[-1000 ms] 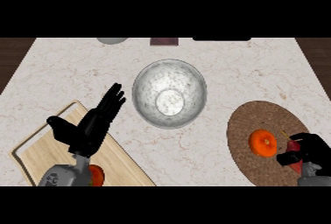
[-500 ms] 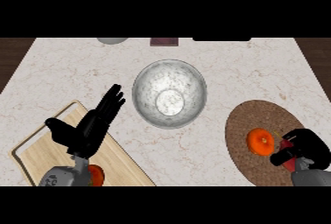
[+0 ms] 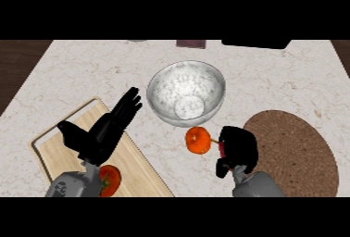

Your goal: Pick the pear from the placemat and place it in the bowl

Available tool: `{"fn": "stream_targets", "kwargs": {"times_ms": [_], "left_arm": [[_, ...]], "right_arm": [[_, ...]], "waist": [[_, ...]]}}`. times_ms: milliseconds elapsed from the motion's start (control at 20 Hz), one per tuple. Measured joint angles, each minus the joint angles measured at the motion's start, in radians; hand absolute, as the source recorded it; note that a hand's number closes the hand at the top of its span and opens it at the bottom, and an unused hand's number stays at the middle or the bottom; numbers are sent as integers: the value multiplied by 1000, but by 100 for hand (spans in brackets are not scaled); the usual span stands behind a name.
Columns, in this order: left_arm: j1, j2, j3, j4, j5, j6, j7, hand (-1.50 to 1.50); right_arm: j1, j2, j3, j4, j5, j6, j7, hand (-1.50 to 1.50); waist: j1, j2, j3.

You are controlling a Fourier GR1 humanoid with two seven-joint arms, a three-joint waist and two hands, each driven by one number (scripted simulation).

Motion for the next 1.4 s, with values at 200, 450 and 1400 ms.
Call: {"fn": "stream_targets", "kwargs": {"times_ms": [200,450,1400], "left_arm": [[-13,-7,-2,25,-6,-1,-7,0],[-19,-7,12,41,-6,0,-19,0],[8,2,43,68,-3,-6,-41,0]], "right_arm": [[-92,52,259,-14,26,11,101,150],[-196,67,500,-116,-12,-22,240,150],[-602,59,499,-365,-10,12,405,150]], "waist": [[0,-1,3],[-21,-6,5],[-68,-17,3]]}}
